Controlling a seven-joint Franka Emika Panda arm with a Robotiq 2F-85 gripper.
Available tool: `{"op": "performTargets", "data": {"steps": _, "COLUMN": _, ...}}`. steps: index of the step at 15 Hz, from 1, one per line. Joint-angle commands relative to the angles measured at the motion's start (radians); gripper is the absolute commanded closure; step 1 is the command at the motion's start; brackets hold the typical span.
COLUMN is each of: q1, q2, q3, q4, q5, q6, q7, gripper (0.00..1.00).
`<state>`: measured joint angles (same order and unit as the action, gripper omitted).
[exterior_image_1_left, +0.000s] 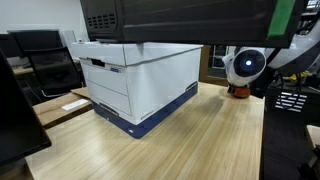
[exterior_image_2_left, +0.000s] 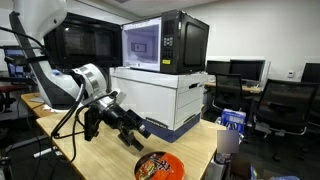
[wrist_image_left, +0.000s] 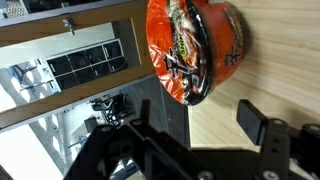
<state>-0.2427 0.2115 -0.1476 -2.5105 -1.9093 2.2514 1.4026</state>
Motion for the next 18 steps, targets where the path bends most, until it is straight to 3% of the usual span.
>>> {"op": "performTargets", "data": {"steps": 1, "q1": 0.006, "q2": -0.073, "q3": 0.011, "q4": -0.009, "q5": 0.061, "q6": 0.044, "q7": -0.092, "gripper": 0.00}}
{"op": "performTargets", "data": {"steps": 6, "q1": 0.015, "q2": -0.178, "q3": 0.004, "q4": 0.015, "q5": 0.159, "q6": 0.145, "q7": -0.270, "gripper": 0.00}}
{"op": "performTargets", "data": {"steps": 12, "q1": 0.023, "q2": -0.326, "q3": -0.032, "q4": 0.017, "q5": 0.485, "q6": 0.276, "q7": -0.690, "gripper": 0.00}}
{"op": "performTargets", "data": {"steps": 15, "q1": 0.039, "q2": -0.376, "q3": -0.025, "q4": 0.025, "q5": 0.677, "q6": 0.206, "q7": -0.865, "gripper": 0.00}}
{"op": "performTargets", "data": {"steps": 18, "q1": 0.053, "q2": -0.411, "q3": -0.006, "q4": 0.049, "q5": 0.750, "q6": 0.136, "q7": -0.901, "gripper": 0.00}}
